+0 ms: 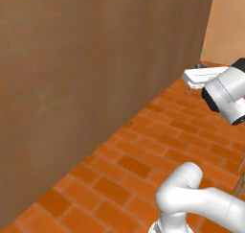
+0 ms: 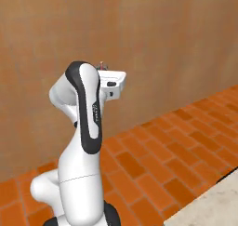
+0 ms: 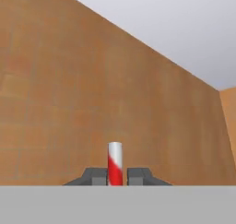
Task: Take a straw from the drawer in front and place it inside the glass cup on the dining counter.
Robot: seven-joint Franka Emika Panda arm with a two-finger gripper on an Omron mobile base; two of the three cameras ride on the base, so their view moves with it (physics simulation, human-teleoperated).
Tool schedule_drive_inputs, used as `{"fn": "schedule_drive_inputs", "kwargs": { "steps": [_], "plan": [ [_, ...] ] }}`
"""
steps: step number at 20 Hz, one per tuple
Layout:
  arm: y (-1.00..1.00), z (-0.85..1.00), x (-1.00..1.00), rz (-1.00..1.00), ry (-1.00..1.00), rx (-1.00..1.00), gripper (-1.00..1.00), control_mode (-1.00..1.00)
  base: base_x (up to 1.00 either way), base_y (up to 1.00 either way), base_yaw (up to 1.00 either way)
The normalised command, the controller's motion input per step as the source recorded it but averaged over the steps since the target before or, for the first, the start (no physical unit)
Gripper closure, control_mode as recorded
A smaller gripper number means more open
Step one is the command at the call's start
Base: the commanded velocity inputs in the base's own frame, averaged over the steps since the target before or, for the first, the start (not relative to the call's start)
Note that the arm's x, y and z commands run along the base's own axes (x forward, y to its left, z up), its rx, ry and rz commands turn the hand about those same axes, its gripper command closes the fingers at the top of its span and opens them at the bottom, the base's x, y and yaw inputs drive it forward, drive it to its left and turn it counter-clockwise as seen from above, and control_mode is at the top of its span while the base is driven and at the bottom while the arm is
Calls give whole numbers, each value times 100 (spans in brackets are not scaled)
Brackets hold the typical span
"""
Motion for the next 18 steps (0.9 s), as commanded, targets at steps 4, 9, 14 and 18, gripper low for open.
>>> {"fn": "schedule_drive_inputs", "kwargs": {
  "steps": [4,9,14,18],
  "plan": [
    [0,0,0,0,0,0,100,100,69,62,-72],
    [0,0,0,0,0,0,100,100,72,60,-71],
    [0,0,0,0,0,0,100,100,74,46,-69],
    [0,0,0,0,0,0,100,100,73,36,-70]
  ]
}}
